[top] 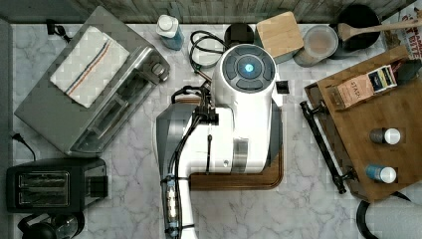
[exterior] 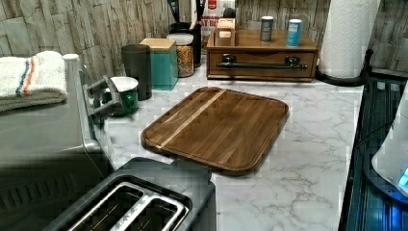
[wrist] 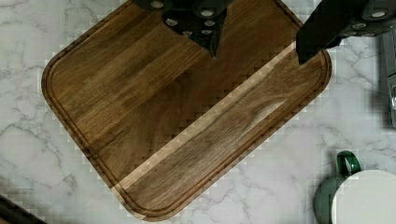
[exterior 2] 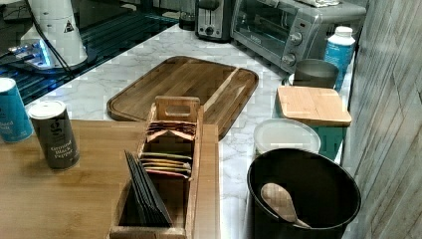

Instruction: Open the drawer.

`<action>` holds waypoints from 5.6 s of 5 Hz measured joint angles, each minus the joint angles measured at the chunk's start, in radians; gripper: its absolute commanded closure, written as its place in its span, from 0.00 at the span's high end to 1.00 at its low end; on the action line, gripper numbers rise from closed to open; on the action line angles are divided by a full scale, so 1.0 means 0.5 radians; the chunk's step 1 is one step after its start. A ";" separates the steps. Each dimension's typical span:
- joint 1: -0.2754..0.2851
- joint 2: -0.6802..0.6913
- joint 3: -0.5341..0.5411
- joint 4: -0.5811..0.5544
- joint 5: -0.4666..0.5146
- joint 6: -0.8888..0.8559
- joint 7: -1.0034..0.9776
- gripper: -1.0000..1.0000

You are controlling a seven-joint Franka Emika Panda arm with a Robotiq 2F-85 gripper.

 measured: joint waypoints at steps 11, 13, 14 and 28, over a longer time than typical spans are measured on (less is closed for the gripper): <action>-0.163 -0.260 -0.445 -1.086 0.094 1.075 -3.017 1.00; -0.210 -0.257 -0.613 -1.109 -0.040 1.284 -3.017 1.00; -0.248 -0.255 -0.614 -1.109 -0.061 1.406 -3.017 1.00; -0.352 0.198 -0.763 -1.137 0.391 1.804 -3.435 1.00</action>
